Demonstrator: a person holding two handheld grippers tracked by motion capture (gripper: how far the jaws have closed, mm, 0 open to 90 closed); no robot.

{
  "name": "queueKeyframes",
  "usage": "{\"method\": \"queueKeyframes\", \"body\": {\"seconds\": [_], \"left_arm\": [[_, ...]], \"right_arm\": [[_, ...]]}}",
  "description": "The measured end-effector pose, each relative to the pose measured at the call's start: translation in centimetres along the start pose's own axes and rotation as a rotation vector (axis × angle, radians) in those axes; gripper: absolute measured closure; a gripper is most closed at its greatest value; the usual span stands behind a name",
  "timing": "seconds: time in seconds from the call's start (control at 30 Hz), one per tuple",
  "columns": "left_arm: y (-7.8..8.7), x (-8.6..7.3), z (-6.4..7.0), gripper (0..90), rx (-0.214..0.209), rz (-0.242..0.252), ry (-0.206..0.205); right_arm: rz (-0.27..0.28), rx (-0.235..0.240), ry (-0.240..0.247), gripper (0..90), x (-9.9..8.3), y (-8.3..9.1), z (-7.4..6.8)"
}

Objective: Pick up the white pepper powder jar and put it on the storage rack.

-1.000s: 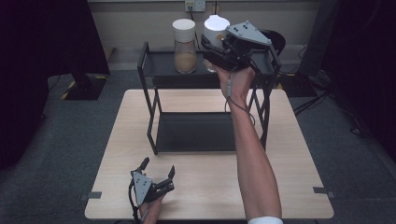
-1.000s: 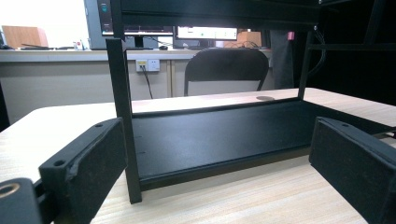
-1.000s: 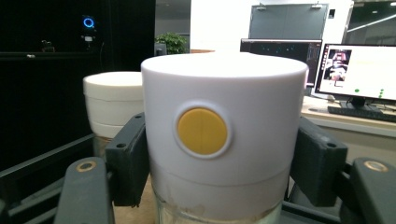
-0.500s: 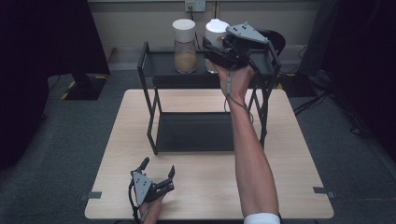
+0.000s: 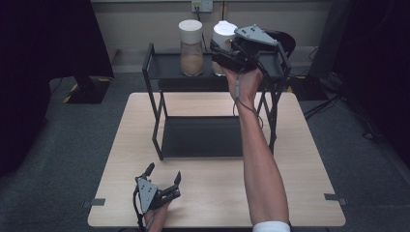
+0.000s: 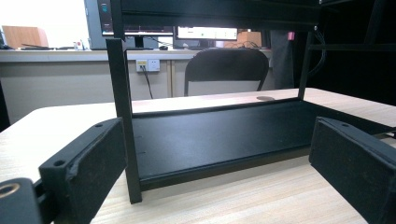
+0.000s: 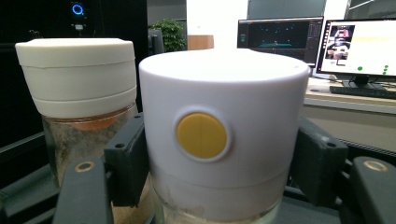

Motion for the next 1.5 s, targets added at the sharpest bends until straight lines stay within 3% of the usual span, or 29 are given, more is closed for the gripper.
{"method": "queueKeyframes", "body": {"seconds": [0.23, 0.4, 0.6, 0.97, 1.5], "left_arm": [[0.0, 0.0, 0.0, 3.7, 0.0, 0.0, 0.0], [0.0, 0.0, 0.0, 3.7, 0.0, 0.0, 0.0], [0.0, 0.0, 0.0, 3.7, 0.0, 0.0, 0.003], [0.0, 0.0, 0.0, 3.7, 0.0, 0.001, 0.001], [0.0, 0.0, 0.0, 3.8, 0.001, 0.0, -0.001]], "right_arm": [[0.003, -0.011, 0.013, 27.5, -0.1, 0.0, -0.2], [0.056, -0.043, 0.037, 16.8, -0.6, 0.4, -0.9], [0.092, -0.048, 0.056, 0.0, -1.1, 0.5, -1.1], [0.12, -0.047, 0.061, 0.0, -2.0, 1.5, -1.4], [0.165, -0.016, 0.022, 0.0, -4.7, 4.1, -1.0]]}}
Point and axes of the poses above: each handheld gripper's, and its own axes: y roughly backward along the jaws, x roughly out of its top, z roughly to its right, the point moved 2 cm from there along -y, roughly forward along the jaws, and after that the axes turned 10 degrees about -z, right-handed, at the moved point
